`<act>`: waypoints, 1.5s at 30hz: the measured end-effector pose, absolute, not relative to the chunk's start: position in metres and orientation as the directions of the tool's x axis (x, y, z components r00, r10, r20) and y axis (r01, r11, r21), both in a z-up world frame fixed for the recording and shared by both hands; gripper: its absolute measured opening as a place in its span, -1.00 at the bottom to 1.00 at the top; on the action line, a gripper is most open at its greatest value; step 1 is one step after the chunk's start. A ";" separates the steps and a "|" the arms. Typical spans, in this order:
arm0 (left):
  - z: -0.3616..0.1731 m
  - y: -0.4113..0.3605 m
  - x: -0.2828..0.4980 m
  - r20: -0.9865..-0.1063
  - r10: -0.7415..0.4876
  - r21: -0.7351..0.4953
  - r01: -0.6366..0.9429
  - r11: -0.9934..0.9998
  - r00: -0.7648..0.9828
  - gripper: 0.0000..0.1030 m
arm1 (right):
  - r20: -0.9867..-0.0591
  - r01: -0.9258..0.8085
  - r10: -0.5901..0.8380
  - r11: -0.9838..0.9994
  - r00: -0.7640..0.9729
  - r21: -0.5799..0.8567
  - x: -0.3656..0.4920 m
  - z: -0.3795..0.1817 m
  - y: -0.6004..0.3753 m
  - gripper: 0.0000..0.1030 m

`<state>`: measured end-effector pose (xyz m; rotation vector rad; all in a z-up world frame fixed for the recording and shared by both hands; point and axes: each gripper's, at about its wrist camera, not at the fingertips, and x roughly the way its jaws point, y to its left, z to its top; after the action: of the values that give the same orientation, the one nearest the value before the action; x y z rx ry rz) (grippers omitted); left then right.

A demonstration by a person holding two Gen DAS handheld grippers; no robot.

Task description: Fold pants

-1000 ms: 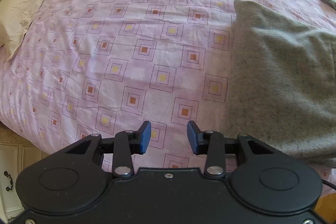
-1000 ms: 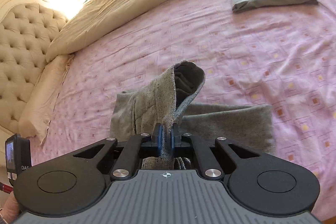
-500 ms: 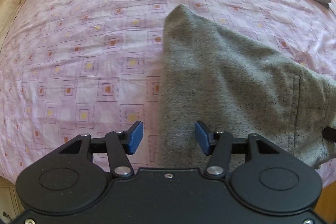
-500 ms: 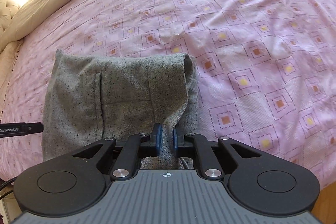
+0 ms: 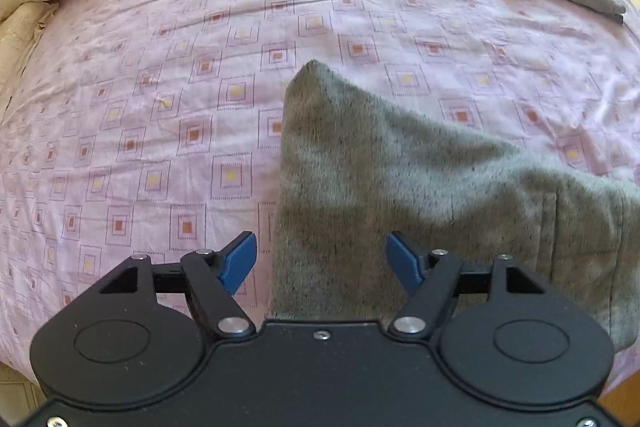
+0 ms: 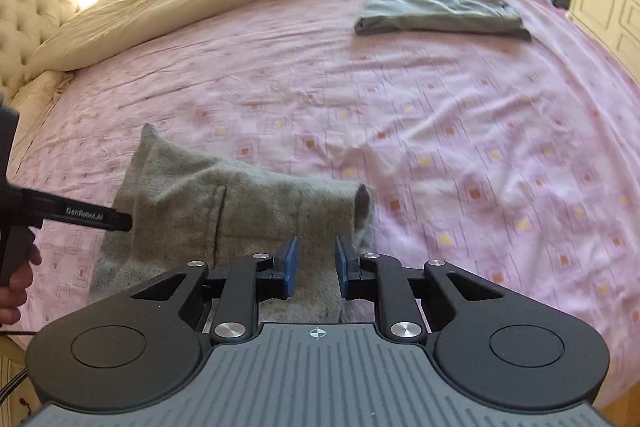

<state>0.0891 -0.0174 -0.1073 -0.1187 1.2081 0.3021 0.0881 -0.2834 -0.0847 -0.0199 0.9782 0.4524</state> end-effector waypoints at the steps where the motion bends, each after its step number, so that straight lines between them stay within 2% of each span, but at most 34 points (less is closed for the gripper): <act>1: -0.109 -0.018 0.097 -0.933 0.167 0.070 -0.296 0.953 0.318 0.42 | -0.802 -0.406 0.370 0.897 0.470 0.176 0.091 -0.086 -0.277 -0.62; 8: -0.140 -0.020 0.143 -0.946 0.180 0.102 -0.282 0.954 0.268 0.43 | -0.820 -0.456 0.366 0.878 0.439 0.148 0.124 -0.111 -0.240 -0.62; 14: -0.158 -0.017 0.163 -0.948 0.219 0.151 -0.280 0.948 0.232 0.75 | -0.860 -0.445 0.289 0.892 0.420 0.082 0.141 -0.139 -0.224 -0.63; 18: -0.162 -0.014 0.165 -0.949 0.231 0.167 -0.281 0.945 0.214 0.97 | -0.862 -0.400 0.278 0.911 0.424 0.097 0.140 -0.144 -0.225 -0.62; 27: -0.155 -0.011 0.163 -0.957 0.208 0.137 -0.315 0.939 0.203 0.93 | -0.856 -0.382 0.292 0.916 0.427 0.122 0.141 -0.145 -0.229 -0.62; 29: -0.147 -0.011 0.159 -0.957 0.187 0.111 -0.314 0.943 0.221 0.85 | -0.855 -0.378 0.298 0.916 0.425 0.131 0.142 -0.145 -0.230 -0.62; 33: -0.133 -0.006 0.137 -0.957 0.128 0.042 -0.312 0.949 0.261 0.85 | -0.849 -0.428 0.292 0.900 0.440 0.088 0.133 -0.142 -0.229 -0.59; 35: -0.133 -0.002 0.121 -0.960 0.099 0.011 -0.317 0.949 0.263 0.85 | -0.856 -0.444 0.285 0.893 0.432 0.073 0.126 -0.142 -0.230 -0.44; 37: -0.137 0.001 0.105 -0.966 0.077 -0.005 -0.316 0.949 0.248 0.85 | -0.865 -0.431 0.285 0.898 0.413 0.090 0.121 -0.143 -0.238 -0.06; 38: -0.141 0.001 0.097 -0.969 0.072 -0.006 -0.311 0.950 0.238 0.85 | -0.868 -0.415 0.283 0.905 0.409 0.100 0.118 -0.145 -0.243 0.04; 40: -0.148 0.002 0.082 -0.973 0.063 -0.006 -0.299 0.954 0.222 0.88 | -0.869 -0.374 0.285 0.919 0.404 0.128 0.112 -0.148 -0.256 0.37; 42: -0.155 0.004 0.071 -0.976 0.050 -0.016 -0.300 0.954 0.211 0.92 | -0.884 -0.307 0.303 0.931 0.357 0.195 0.109 -0.155 -0.270 0.51; 45: -0.161 0.008 0.064 -0.972 0.033 -0.042 -0.311 0.949 0.232 1.00 | -0.879 -0.203 0.362 0.929 0.311 0.311 0.109 -0.166 -0.291 0.60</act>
<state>0.0635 0.0079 -0.1607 -0.2469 1.3188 0.2394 0.1085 -0.2913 -0.1665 0.1517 1.1984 0.3747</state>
